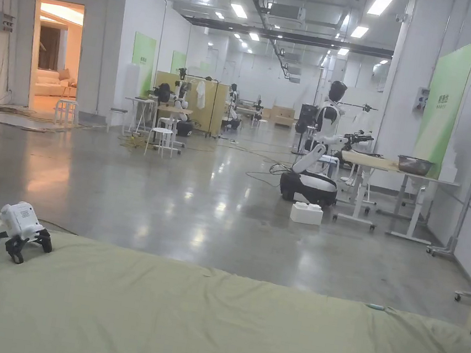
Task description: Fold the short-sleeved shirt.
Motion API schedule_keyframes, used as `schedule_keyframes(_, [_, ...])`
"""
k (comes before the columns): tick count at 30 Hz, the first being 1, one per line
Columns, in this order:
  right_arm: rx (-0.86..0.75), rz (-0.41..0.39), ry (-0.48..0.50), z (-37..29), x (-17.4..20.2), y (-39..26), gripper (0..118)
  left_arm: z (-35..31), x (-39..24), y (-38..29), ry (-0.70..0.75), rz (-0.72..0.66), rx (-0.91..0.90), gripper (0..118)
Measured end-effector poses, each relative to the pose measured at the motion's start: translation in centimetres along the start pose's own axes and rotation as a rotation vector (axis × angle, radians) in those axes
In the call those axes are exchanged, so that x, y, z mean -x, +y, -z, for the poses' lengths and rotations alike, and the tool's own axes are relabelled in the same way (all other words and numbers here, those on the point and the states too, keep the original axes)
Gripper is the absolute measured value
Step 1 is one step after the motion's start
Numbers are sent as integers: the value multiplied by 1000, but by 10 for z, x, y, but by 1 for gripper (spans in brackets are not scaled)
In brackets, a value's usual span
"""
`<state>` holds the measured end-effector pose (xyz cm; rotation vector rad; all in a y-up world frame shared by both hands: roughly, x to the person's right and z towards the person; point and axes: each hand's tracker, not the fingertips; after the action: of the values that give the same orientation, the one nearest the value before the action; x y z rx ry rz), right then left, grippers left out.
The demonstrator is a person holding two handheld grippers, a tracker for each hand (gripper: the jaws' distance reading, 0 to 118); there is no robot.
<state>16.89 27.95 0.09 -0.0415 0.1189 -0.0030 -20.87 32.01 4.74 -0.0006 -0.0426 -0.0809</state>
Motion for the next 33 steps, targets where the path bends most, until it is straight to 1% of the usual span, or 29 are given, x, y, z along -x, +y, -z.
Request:
schedule_keyframes(4, [13,3,4,5,-2,-3,0,12,8,-4,8,-19,28,0])
schedule_keyframes(6, [34,18,9,7,-5,-6,0,31,15,-13,13,-41,107,0])
schedule_keyframes(7, [43,23,8,9,-6,-10,0,43,19,-20,13,-73,145,10])
schedule_keyframes(9, [82,49,17,12,-11,-18,0,71,33,-50,-2,-162,161,53])
schedule_keyframes(10, [104,69,20,14,-13,-23,0,93,42,-68,-36,-208,233,78])
schedule_keyframes(11, [117,84,18,15,-14,-28,0,112,46,-82,-70,-237,322,94])
schedule_keyframes(12, [154,99,19,17,-17,-34,0,138,53,-106,-100,-278,430,95])
schedule_keyframes(13, [177,103,9,18,-19,-38,0,157,58,-132,-112,-320,487,92])
schedule_keyframes(14, [187,97,4,18,-21,-43,0,171,61,-154,-115,-345,503,92])
schedule_keyframes(15, [214,93,1,19,-23,-49,0,190,66,-177,-91,-357,559,92])
schedule_keyframes(17, [257,83,-24,19,-26,-57,0,223,71,-217,-28,-330,653,92])
schedule_keyframes(19, [303,102,-32,20,-33,-65,0,251,77,-252,3,-310,727,87])
schedule_keyframes(21, [340,134,-47,21,-41,-71,0,271,78,-273,20,-286,764,75])
schedule_keyframes(22, [361,150,-54,22,-46,-75,0,282,79,-284,7,-308,778,69])
schedule_keyframes(24, [383,163,-96,25,-53,-83,0,294,75,-300,13,-311,801,47])
schedule_keyframes(25, [408,170,-108,28,-57,-86,0,298,71,-306,33,-278,841,34])
schedule_keyframes(26, [422,176,-123,30,-59,-89,0,298,66,-304,41,-240,825,19])
schedule_keyframes(27, [429,182,-136,35,-62,-95,0,297,59,-302,3,-231,805,8])
schedule_keyframes(28, [436,193,-140,41,-65,-101,0,300,51,-302,-10,-191,830,2])
schedule_keyframes(29, [447,203,-145,48,-72,-113,0,302,47,-303,26,-133,853,2])
schedule_keyframes(30, [474,218,-166,62,-78,-127,3,305,46,-302,23,-129,859,2])
schedule_keyframes(31, [515,233,-184,81,-83,-141,18,307,45,-301,21,-147,867,2])
schedule_keyframes(32, [556,258,-183,99,-88,-154,56,307,46,-301,22,-153,869,2])
schedule_keyframes(33, [586,292,-189,123,-94,-170,79,308,48,-301,18,-157,877,2])
